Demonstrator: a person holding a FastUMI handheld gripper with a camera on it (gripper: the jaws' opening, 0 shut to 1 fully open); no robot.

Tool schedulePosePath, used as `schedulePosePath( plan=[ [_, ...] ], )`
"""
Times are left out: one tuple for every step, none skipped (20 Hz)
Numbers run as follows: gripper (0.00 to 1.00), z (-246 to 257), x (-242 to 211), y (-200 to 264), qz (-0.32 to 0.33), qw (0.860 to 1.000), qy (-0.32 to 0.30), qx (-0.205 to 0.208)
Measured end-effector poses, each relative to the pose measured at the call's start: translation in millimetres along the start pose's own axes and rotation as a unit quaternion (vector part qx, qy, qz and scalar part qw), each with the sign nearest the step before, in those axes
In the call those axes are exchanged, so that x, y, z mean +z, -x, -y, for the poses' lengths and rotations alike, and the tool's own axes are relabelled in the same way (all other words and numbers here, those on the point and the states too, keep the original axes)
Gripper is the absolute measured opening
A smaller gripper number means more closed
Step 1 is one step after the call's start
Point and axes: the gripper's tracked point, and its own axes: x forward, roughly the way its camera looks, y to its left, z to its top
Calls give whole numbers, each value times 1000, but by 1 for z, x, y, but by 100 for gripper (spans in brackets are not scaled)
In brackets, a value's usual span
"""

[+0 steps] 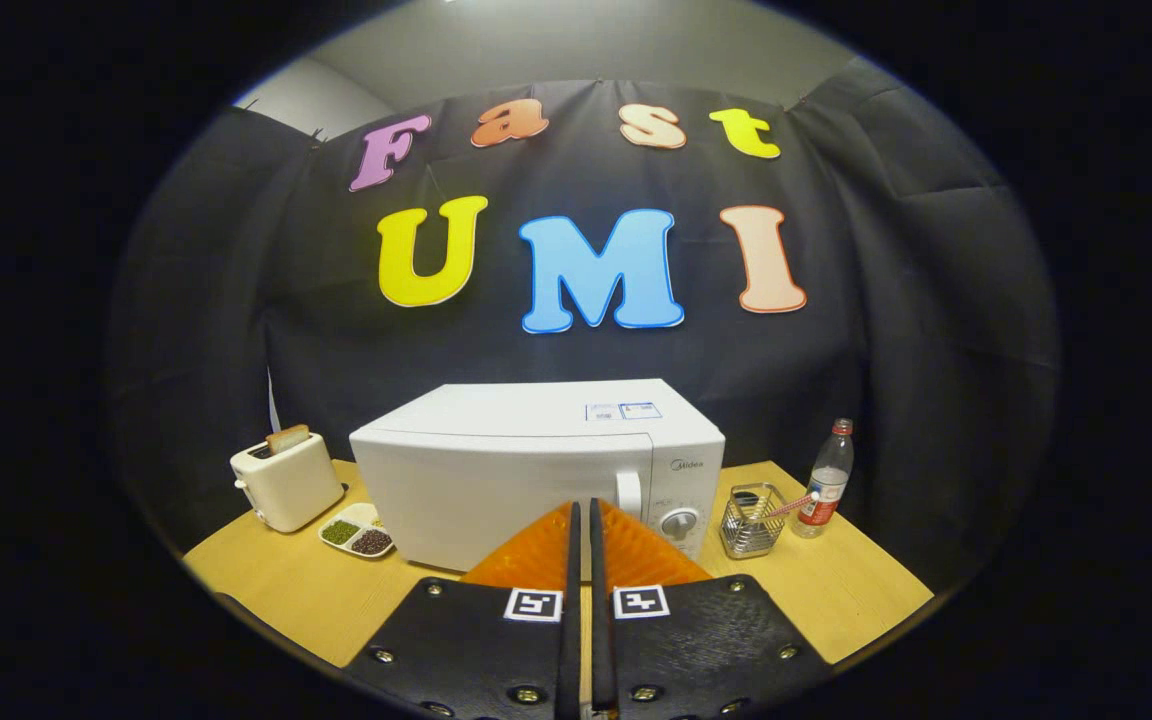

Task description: Open the microwave, put the food inside, and close the microwave door.

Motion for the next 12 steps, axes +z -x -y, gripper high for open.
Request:
schedulePosePath(
  plan=[
    [4,-1,2,10,4,1000,1,0],
    [4,0,6,21,10,1000,3,-1],
    [4,2,10,31,16,1000,7,-3],
    [4,3,13,41,21,1000,9,-4],
    [4,3,16,51,26,1000,9,-4],
    [5,4,19,62,33,999,9,-6],
    [5,5,20,71,38,999,9,-7],
    [4,4,20,80,40,999,10,-5],
    [5,4,19,88,41,999,11,-6],
    [5,4,19,96,43,999,12,-6],
    [5,2,19,105,45,999,12,-2],
    [5,-2,17,111,47,999,13,5]
  ],
)
